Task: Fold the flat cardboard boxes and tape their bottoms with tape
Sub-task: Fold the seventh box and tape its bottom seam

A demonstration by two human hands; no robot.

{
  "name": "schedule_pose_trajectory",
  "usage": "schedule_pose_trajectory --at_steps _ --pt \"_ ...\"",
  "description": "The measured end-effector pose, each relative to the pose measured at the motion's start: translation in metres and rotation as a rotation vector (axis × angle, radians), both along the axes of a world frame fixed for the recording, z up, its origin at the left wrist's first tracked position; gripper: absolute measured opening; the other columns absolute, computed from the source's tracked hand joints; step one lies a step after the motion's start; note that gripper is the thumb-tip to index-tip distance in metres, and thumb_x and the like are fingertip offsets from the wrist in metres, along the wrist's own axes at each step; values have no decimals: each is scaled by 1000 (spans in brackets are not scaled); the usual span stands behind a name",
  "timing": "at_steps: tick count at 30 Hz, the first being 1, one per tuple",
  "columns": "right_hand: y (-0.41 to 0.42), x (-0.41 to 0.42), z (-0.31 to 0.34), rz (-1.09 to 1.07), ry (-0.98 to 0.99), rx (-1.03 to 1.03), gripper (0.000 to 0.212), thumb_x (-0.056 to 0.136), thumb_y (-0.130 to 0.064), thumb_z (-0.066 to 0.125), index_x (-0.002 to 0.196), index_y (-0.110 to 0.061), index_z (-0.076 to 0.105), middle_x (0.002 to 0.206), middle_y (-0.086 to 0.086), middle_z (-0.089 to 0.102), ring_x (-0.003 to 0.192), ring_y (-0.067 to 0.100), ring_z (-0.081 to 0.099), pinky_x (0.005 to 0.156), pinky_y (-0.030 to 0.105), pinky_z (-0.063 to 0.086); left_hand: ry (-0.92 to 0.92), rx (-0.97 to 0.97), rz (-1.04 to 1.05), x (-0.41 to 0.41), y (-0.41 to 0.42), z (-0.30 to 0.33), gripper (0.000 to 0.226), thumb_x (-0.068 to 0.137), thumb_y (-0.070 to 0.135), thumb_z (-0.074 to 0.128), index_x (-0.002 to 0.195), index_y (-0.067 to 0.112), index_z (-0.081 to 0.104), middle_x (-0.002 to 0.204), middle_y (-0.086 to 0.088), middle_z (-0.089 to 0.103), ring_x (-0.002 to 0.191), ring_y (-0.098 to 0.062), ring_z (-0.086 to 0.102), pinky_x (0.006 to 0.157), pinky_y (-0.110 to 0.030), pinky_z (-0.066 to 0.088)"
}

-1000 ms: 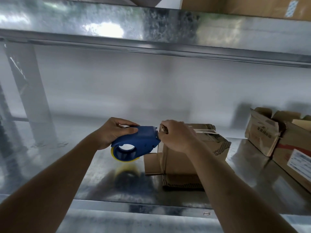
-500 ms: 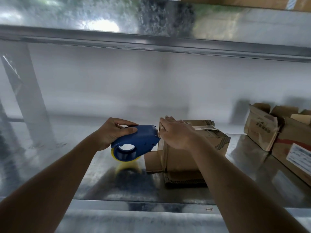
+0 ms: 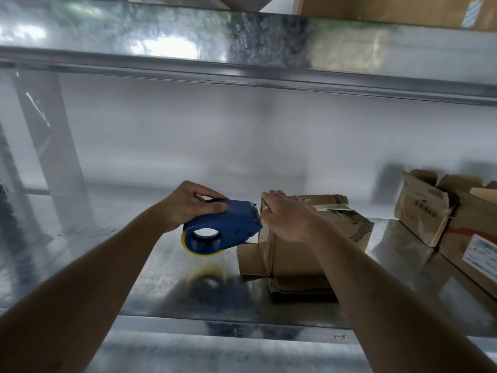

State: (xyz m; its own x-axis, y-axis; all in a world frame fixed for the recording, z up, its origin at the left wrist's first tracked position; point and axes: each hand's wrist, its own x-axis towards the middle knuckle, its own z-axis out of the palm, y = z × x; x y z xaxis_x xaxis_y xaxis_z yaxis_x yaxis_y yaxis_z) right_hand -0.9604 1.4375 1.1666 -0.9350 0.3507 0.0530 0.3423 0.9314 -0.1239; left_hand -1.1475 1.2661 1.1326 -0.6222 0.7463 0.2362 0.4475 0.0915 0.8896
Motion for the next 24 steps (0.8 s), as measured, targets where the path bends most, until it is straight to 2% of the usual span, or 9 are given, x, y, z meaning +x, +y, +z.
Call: schedule_pose_trajectory --at_steps 3,7,10,12,13,17,20,21,24 --pt "0 -1 -2 -13 12 -6 49 111 -33 29 158 -20 33 162 1 37 149 26 34 120 45 26 69 -27 -7 4 5 10 21 83 20 86 104 18 82 85 -6 80 79 -22 77 66 -24 57" --pt "1 -4 -4 -48 9 18 34 109 -32 31 136 -20 47 138 3 52 132 28 48 104 44 37 161 -77 9 12 11 24 21 80 22 89 101 19 83 81 5 80 77 -13 76 68 -23 57" --pt "0 -4 -3 -44 11 13 37 109 -31 31 142 -20 44 147 4 49 136 29 46 103 45 35 262 -146 27 17 13 35 22 77 29 91 97 25 84 81 14 78 78 -6 75 71 -21 57" --pt "-3 0 -1 -44 22 8 46 110 -31 31 154 -21 36 160 3 40 145 30 39 114 48 32 494 -298 20 19 13 32 23 73 40 91 93 31 83 85 19 75 83 -1 70 73 -18 53" --pt "-4 1 0 -41 19 10 48 110 -31 32 157 -22 33 163 2 37 148 29 37 117 49 29 544 -317 43 18 11 26 24 72 43 91 92 32 83 87 20 74 84 1 68 73 -17 51" --pt "-3 2 1 -43 11 14 48 109 -32 34 156 -22 35 161 1 39 146 30 39 116 49 32 390 -147 100 11 -1 20 21 73 34 93 92 29 84 83 19 77 80 -1 72 69 -18 55" --pt "-2 -2 5 -78 -14 26 27 105 -30 42 129 -20 50 131 3 57 128 31 52 104 47 40 339 -98 91 7 -4 26 20 74 30 93 92 29 84 86 15 78 80 -8 74 72 -26 60" --pt "-4 -3 7 -86 -32 45 26 104 -30 44 127 -19 50 127 4 59 126 30 53 107 48 38 322 -79 89 7 -5 26 20 74 29 93 92 28 84 86 13 79 81 -10 74 74 -29 61" --pt "-10 -12 5 -107 -56 100 45 104 -32 46 145 -14 43 149 10 50 140 30 45 124 51 21 286 -21 101 3 -6 21 19 75 25 93 92 28 84 88 7 79 81 -16 76 78 -39 64"
